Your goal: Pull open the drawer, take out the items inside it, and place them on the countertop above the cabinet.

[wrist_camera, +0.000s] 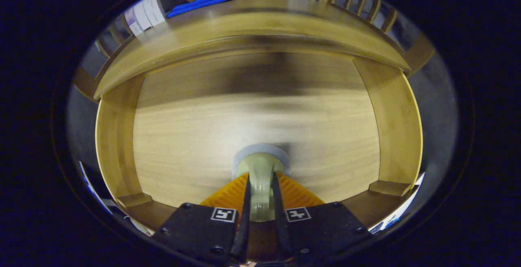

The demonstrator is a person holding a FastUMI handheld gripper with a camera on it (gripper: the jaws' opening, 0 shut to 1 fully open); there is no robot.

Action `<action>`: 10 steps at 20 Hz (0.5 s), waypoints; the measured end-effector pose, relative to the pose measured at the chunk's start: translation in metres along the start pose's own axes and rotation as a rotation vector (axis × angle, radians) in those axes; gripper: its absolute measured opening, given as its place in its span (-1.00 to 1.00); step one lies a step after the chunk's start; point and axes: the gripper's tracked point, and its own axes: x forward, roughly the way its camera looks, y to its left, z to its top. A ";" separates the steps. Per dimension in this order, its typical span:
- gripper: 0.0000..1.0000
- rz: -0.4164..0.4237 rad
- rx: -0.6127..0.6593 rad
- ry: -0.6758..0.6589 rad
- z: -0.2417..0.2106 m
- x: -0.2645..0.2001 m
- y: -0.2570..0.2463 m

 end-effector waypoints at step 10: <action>-0.62 0.039 -0.004 -0.041 0.022 -0.044 -0.003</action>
